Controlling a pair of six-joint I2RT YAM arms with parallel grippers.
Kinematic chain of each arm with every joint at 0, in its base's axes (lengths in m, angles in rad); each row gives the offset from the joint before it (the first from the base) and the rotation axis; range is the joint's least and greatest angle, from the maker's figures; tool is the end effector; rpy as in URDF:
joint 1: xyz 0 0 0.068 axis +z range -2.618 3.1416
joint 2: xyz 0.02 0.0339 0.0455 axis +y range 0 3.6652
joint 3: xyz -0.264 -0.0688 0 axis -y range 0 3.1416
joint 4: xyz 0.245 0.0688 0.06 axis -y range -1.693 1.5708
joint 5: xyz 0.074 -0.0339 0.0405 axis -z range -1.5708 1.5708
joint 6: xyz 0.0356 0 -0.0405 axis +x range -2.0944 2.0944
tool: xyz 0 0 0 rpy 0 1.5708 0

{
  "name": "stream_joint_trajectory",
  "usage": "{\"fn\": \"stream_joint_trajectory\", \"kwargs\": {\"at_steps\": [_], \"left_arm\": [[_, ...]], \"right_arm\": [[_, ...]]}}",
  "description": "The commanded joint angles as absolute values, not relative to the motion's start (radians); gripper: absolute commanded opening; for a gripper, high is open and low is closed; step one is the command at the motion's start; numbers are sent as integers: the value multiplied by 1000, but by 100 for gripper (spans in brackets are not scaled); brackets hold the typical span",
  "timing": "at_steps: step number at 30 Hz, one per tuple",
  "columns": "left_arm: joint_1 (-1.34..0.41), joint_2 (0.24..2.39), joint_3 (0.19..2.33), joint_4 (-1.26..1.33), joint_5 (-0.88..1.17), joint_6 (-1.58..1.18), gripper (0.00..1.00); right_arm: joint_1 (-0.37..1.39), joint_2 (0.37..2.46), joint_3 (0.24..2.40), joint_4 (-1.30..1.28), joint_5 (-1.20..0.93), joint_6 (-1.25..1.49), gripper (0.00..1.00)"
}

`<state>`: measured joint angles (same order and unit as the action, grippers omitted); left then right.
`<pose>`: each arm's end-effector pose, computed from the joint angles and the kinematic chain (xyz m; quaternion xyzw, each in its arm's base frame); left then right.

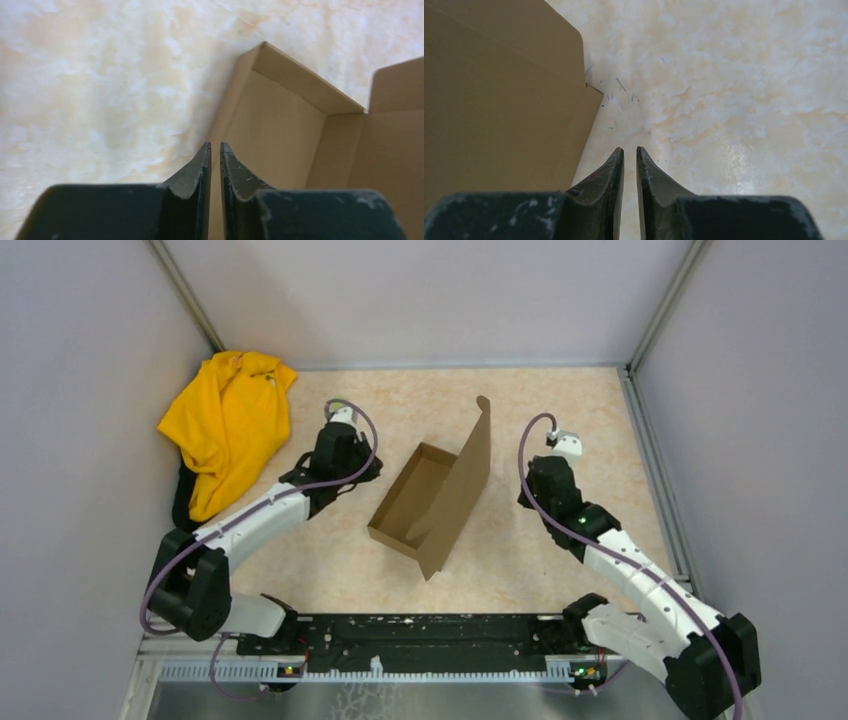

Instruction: Fold the paper box

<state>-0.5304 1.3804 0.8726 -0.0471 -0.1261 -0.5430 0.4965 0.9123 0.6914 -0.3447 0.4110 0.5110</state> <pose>0.2664 -0.1510 0.2484 -0.0361 0.8718 -0.2009 0.4453 0.1832 0.0831 0.2700 0.1045 0.8572 0.0710 0.4993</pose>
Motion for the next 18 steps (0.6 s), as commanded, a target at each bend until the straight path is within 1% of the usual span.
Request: {"fn": "stream_joint_trajectory", "kwargs": {"at_steps": [1, 3, 8, 13, 18], "left_arm": [[-472, 1384, 861, -104, -134, -470, 13], [-464, 1422, 852, -114, -120, -472, 8], [-466, 1512, 805, -73, -10, -517, 3], [-485, 1521, 707, -9, 51, -549, 2], [-526, 1469, 618, 25, 52, -579, 1]], "right_arm": [[499, 942, 648, -219, 343, 577, 15], [498, 974, 628, -188, 329, 586, 15], [499, 1082, 616, -112, 286, 603, 14], [499, 1208, 617, -21, 218, 640, 14], [499, 1343, 642, 68, 148, 672, 9]]}}
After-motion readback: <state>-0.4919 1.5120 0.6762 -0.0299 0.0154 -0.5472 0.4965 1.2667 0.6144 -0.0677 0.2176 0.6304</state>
